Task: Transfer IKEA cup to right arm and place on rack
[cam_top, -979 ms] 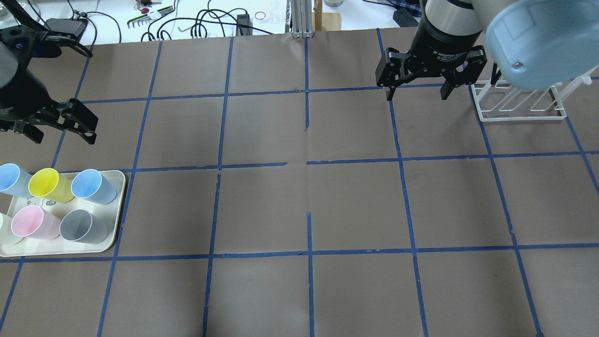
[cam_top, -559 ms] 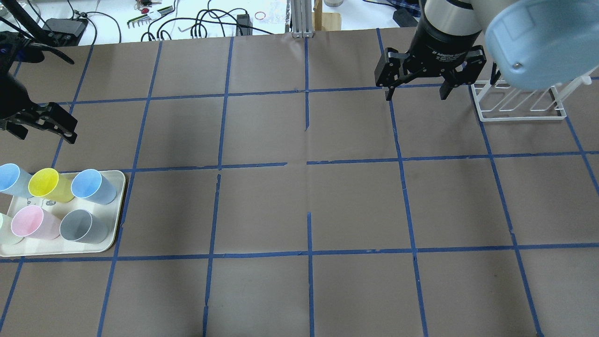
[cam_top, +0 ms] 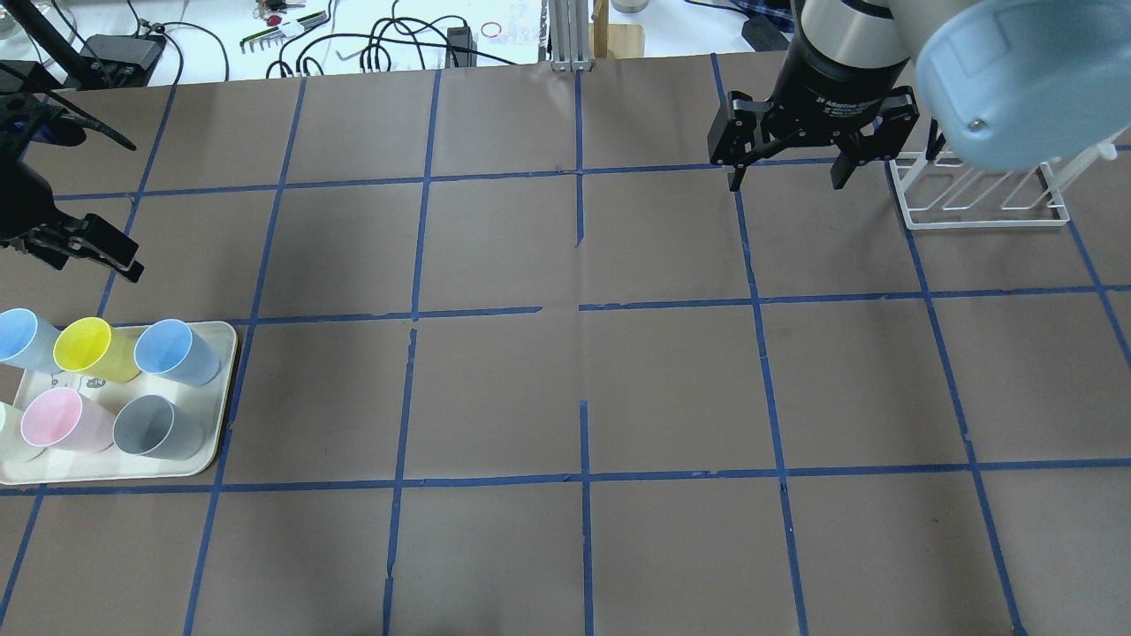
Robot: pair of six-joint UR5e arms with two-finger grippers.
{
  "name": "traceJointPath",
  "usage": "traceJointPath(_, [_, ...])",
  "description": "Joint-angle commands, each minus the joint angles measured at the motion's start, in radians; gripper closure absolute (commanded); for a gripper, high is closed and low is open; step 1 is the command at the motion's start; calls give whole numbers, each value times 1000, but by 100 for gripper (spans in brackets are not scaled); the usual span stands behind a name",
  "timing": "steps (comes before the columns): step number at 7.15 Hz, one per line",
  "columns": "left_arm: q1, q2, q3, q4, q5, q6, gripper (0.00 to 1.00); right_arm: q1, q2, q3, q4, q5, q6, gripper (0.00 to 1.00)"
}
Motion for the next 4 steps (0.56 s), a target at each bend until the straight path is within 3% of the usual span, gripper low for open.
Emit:
traceJointPath(1, [51, -66, -12, 95, 6, 131, 0, -1, 0, 0, 0, -2, 0, 0])
traceJointPath(2, [68, -105, -11, 103, 5, 186, 1, -1, 0, 0, 0, -1, 0, 0])
traceJointPath(3, [70, -135, -12, 130, 4, 193, 13, -1, 0, 0, 0, -2, 0, 0])
traceJointPath(4, [70, -158, -11, 140, 6, 194, 13, 1, 0, 0, 0, -1, 1, 0])
